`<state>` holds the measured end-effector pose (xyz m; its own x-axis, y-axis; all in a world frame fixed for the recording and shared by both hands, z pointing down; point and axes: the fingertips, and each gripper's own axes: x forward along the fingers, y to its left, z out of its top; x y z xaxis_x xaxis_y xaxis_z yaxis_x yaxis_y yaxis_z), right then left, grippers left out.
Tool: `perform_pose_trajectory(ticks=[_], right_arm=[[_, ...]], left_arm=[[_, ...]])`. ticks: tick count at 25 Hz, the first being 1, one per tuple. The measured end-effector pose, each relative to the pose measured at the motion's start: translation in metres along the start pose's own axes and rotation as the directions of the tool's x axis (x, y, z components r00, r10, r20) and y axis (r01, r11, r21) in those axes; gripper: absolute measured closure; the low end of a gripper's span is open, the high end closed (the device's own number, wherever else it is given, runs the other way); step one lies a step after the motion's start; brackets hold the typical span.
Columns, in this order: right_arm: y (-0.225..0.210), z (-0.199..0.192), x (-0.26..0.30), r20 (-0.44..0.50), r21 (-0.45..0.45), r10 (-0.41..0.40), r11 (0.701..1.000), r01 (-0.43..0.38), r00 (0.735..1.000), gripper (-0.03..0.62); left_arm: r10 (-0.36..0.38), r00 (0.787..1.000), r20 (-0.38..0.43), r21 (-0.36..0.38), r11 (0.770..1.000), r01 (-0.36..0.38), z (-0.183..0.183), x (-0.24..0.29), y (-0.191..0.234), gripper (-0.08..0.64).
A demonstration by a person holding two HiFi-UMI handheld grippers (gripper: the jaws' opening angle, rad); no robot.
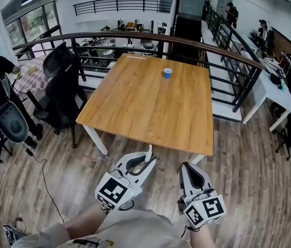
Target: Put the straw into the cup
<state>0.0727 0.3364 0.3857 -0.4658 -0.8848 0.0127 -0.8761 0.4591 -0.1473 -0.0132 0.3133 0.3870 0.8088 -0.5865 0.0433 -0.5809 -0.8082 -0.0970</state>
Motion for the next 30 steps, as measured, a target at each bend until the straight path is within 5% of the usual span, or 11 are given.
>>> perform_pose_trajectory(ticks=[14,30], right_arm=[[-0.063,-0.003,0.121,-0.042,-0.012,-0.022,1.000,0.022,0.999,0.569],[-0.150,0.015,0.329,-0.112,0.005,-0.046,0.999,0.047,0.993,0.569]], left_arm=[[-0.039,0.999,0.003,-0.006,0.999,0.039,-0.023,0.085,0.108,0.518],[-0.075,0.997,-0.035,-0.056,0.996,0.073,-0.033,0.204,0.298,0.518]])
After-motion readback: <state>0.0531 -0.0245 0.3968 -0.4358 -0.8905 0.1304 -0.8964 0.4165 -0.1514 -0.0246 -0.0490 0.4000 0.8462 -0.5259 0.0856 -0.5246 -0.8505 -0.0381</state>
